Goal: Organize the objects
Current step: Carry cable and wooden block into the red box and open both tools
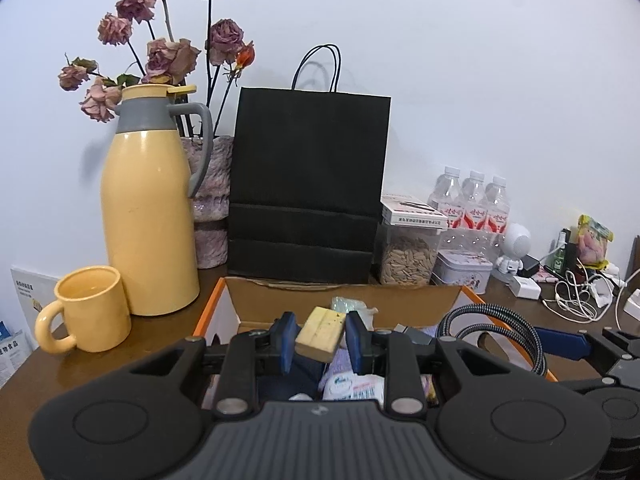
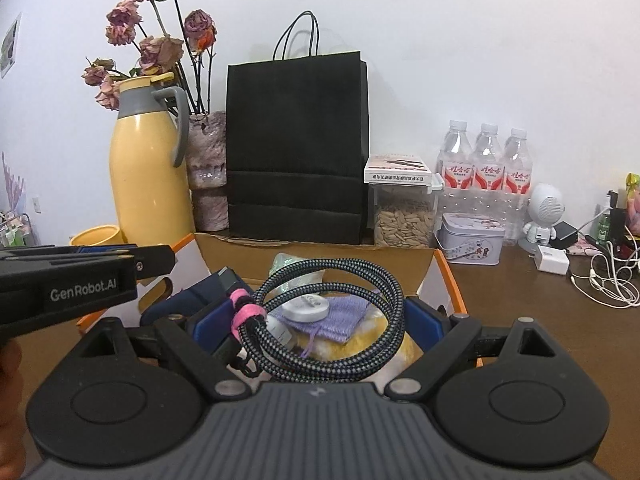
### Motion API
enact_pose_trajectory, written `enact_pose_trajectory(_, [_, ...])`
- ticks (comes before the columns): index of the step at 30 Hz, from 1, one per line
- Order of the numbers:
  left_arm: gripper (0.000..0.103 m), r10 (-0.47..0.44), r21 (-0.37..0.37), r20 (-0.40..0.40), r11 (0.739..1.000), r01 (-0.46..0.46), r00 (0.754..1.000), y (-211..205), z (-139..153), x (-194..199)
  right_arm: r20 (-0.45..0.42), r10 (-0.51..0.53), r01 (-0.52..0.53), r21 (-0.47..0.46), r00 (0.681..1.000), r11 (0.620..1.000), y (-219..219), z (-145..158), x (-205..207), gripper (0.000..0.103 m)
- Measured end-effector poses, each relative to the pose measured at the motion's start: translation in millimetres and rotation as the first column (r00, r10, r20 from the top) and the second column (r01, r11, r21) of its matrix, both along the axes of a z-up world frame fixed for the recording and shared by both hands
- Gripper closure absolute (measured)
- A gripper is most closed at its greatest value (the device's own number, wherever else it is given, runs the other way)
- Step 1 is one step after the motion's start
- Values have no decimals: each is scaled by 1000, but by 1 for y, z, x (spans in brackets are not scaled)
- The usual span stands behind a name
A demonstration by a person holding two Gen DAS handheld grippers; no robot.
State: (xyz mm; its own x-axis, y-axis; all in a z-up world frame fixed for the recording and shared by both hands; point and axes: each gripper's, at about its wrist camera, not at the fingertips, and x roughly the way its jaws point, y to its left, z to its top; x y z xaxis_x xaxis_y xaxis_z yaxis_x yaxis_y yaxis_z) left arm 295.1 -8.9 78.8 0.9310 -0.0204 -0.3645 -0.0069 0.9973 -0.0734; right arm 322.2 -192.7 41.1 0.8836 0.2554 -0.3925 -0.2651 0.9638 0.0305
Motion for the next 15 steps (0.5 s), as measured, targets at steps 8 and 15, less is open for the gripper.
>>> enact_pose_trajectory(8, [78, 14, -2, -18, 1000, -14, 1000, 5, -5, 29, -23, -4, 4, 5, 1000, 1000, 1, -5, 28, 11])
enact_pose_trajectory(15, [78, 23, 3, -38, 1000, -23, 999, 10, -9, 51, -37, -1, 1, 2, 999, 1000, 2, -8, 47, 11])
